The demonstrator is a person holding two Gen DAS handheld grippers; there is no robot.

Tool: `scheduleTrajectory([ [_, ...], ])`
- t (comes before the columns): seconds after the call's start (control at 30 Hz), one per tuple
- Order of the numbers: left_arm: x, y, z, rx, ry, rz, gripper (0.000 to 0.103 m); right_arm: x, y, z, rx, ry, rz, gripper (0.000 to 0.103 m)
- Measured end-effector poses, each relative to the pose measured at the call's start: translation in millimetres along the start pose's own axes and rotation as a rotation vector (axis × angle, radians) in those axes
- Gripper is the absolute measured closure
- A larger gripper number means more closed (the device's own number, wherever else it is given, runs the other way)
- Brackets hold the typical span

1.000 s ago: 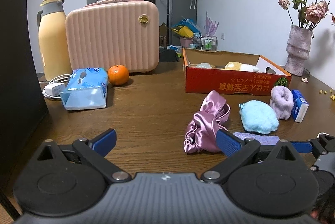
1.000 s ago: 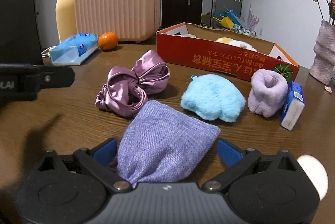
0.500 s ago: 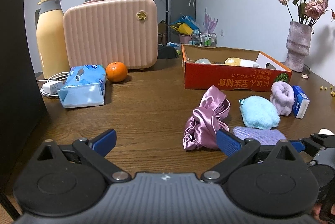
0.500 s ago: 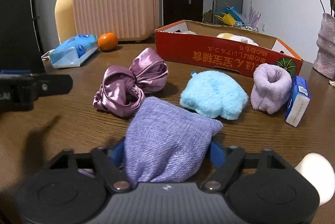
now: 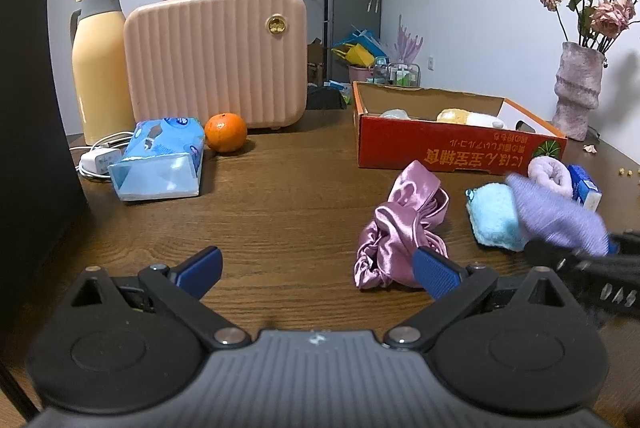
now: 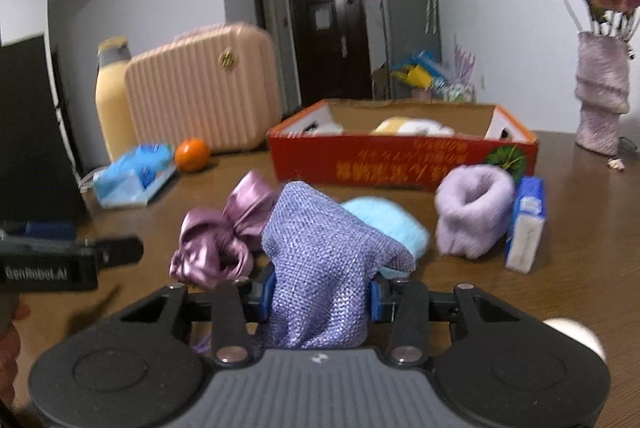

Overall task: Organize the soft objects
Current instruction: 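Grasp the lavender drawstring pouch with the right gripper, then grasp the pink satin scrunchie with the left gripper while the right holds the pouch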

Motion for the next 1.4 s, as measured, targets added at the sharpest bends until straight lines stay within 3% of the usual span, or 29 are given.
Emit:
scheduleTrajectory([
  [0.2,-4,-1,7,-0.014,0.012,0.012,0.0,11,-9,20,-0.03,0.031,0.074,0.062],
  [0.63,-34,-15,50,-0.083,0.018,0.002,0.0,13,-14,54,-0.067,0.087,0.117,0.062],
  [0.9,-66,-23,68,-0.126,-0.023,-0.054,0.0,12,-14,65,-0.085,0.099,0.112,0.062],
  [1.4,-108,-28,55,-0.095,0.021,-0.2,0.0,6,-10,59,-0.06,0.1,0.099,0.062],
])
Point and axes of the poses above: each gripper's, at about its wrist camera, not at the fingertips, and x roughly against the way its jaws point, z to its right, y to its underside, the point moved 3 cm from there along -x, roughly the way its jaws point, and after that the axes turned 8 degrees about -z, right-handed, at the moved point
